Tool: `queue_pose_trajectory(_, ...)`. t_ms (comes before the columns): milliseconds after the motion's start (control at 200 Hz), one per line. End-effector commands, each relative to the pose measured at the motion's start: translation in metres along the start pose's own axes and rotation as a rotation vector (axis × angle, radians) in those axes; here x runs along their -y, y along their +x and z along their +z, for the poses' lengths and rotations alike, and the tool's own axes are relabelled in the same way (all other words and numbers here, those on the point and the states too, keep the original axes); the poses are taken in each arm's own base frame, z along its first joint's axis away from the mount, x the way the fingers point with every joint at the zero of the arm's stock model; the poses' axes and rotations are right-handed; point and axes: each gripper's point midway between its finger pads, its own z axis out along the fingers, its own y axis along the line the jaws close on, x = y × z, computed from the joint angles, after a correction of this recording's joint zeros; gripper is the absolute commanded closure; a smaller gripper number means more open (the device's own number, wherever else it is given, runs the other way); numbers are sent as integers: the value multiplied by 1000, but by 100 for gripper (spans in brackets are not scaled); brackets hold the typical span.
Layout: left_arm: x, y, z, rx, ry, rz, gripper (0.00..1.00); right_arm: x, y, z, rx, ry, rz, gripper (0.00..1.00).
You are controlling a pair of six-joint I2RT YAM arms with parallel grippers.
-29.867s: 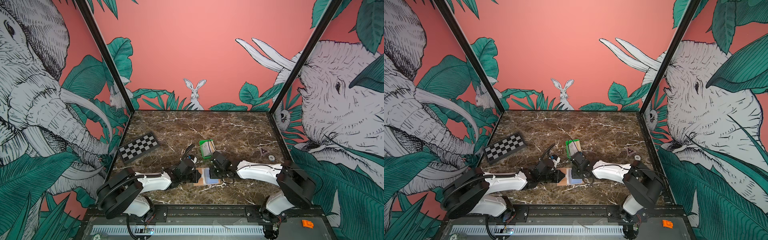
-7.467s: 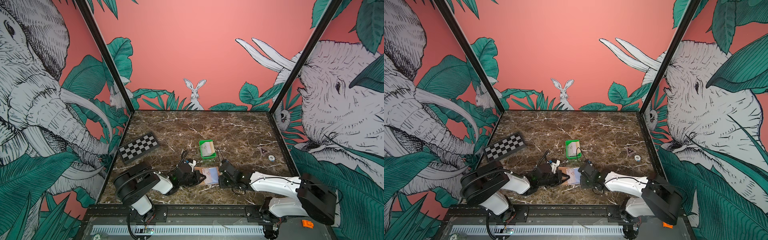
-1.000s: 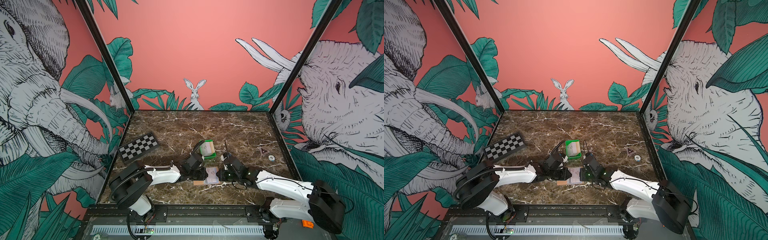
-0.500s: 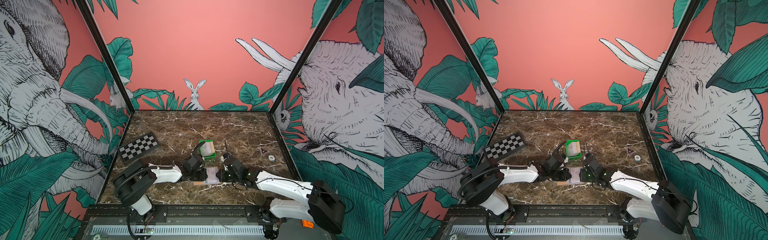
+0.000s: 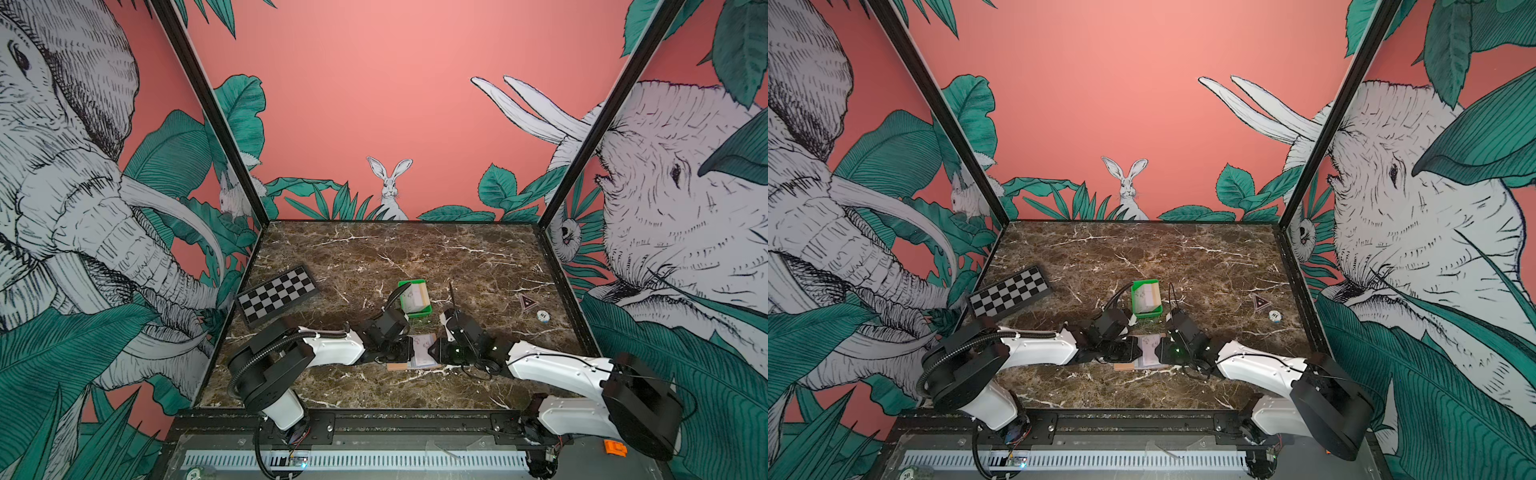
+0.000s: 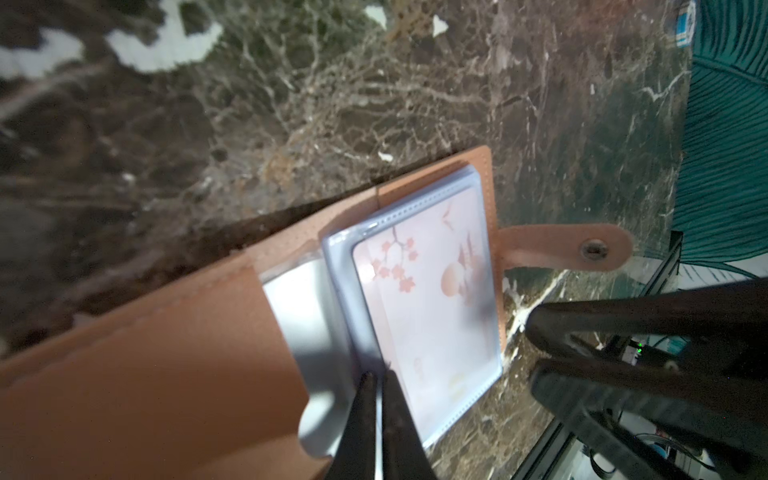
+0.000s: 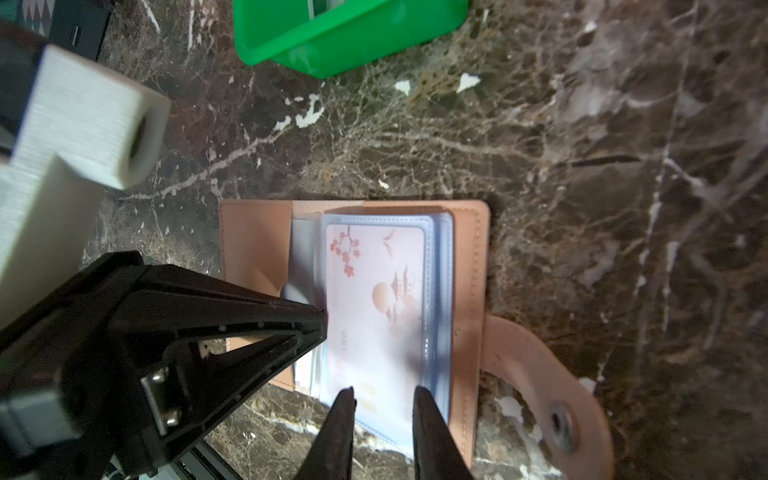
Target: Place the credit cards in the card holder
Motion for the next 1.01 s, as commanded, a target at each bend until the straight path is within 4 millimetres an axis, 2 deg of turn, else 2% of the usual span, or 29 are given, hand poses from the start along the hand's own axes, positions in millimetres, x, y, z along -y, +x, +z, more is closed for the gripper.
queue_pose_trajectory(0, -7, 5, 3, -19, -33, -15, 91, 3, 0, 4, 0, -6, 12, 75)
queue_pose_trajectory(530, -5, 4, 1, -14, -28, -15, 92, 9, 5, 13, -31, 16, 18, 75)
queue_pose_trajectory(780, -3, 4, 2, -14, -22, -16, 92, 1, 4, 13, -30, -19, 10, 76)
queue_pose_trajectory(1000, -2, 3, 3, -14, -17, -16, 92, -6, -2, 5, -1, -44, -12, 79)
